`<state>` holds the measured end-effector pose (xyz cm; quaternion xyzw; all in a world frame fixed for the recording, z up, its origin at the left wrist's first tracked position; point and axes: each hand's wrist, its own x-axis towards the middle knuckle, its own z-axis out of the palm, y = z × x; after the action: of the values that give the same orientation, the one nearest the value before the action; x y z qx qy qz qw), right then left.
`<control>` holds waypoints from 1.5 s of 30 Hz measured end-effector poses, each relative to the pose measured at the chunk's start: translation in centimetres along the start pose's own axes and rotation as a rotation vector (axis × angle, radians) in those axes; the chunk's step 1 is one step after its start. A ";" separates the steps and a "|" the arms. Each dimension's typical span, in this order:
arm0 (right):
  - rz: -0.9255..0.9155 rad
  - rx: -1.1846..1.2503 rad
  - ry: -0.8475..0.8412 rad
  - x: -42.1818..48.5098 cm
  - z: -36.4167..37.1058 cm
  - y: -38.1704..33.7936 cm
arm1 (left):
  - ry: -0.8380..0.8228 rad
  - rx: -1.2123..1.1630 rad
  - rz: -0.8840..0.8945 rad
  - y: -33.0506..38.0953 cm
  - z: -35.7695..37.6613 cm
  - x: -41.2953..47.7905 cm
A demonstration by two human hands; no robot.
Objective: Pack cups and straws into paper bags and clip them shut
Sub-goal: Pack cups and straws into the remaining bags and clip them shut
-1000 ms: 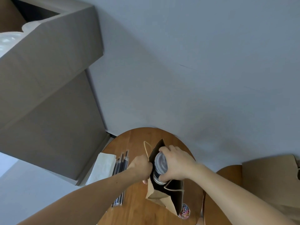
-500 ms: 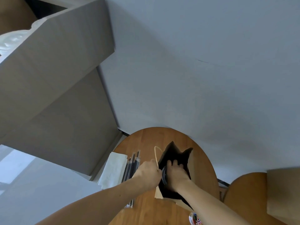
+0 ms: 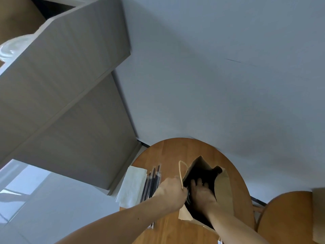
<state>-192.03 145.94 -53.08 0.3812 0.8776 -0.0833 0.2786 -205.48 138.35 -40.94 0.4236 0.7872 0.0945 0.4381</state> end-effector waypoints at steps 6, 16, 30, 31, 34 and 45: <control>-0.018 -0.158 -0.006 -0.1 -0.1 -0.3 | 0.016 0.027 -0.005 -0.3 -0.3 0.0; -0.035 -0.290 -0.044 -2.9 -6.3 0.8 | -0.005 0.025 -0.013 0.2 -0.1 0.0; -0.010 0.376 0.308 -13.2 -15.2 7.5 | -0.160 0.168 0.083 1.9 -0.3 -0.3; 0.010 0.451 0.321 -13.5 -15.3 8.0 | -0.199 0.204 0.116 1.9 -0.4 -0.2; 0.036 0.687 0.328 -13.9 -15.5 9.2 | -0.291 0.317 0.212 2.1 -1.6 0.0; -0.166 1.214 0.709 -12.6 -21.8 0.4 | 0.153 0.193 0.178 -0.7 -11.7 1.4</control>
<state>-194.06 146.16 -27.97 0.4050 0.7401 -0.4498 -0.2931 -215.26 141.52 -35.19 0.5233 0.7830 0.0888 0.3242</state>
